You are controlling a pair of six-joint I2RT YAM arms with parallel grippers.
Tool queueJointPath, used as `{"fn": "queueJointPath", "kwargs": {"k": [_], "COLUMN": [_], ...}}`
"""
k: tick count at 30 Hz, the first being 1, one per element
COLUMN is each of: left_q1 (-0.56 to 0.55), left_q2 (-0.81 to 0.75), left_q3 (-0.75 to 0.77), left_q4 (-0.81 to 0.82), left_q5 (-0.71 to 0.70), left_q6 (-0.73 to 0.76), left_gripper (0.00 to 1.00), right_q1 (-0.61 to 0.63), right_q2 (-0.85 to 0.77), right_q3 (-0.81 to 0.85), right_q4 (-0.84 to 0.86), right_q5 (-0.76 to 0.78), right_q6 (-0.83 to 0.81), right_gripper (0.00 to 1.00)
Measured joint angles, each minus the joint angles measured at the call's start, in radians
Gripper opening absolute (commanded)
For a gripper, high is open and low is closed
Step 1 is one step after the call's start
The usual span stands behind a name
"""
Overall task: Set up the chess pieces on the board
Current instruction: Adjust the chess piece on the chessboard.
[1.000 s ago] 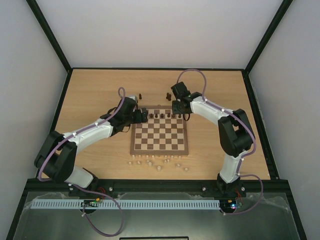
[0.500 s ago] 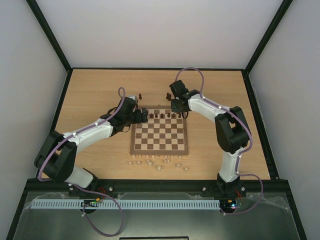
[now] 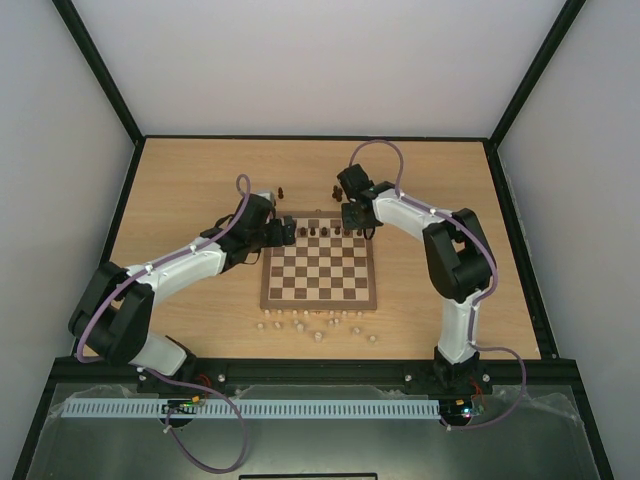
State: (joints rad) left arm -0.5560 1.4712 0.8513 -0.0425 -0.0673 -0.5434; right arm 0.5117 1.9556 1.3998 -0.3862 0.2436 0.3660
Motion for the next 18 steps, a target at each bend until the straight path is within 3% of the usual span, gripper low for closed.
{"fn": "queueJointPath", "kwargs": {"k": [18], "left_q1": [0.000], "left_q2": [0.000], "left_q3": [0.000], "left_q4": [0.000], "left_q5": [0.000], "left_q6": [0.000], "left_gripper": [0.97], "right_q1": [-0.005], "right_q2": [0.010], "right_q3": [0.018], "right_q4": [-0.002], "right_q5": [-0.003], "right_q6": [-0.002], "right_gripper": [0.15]}}
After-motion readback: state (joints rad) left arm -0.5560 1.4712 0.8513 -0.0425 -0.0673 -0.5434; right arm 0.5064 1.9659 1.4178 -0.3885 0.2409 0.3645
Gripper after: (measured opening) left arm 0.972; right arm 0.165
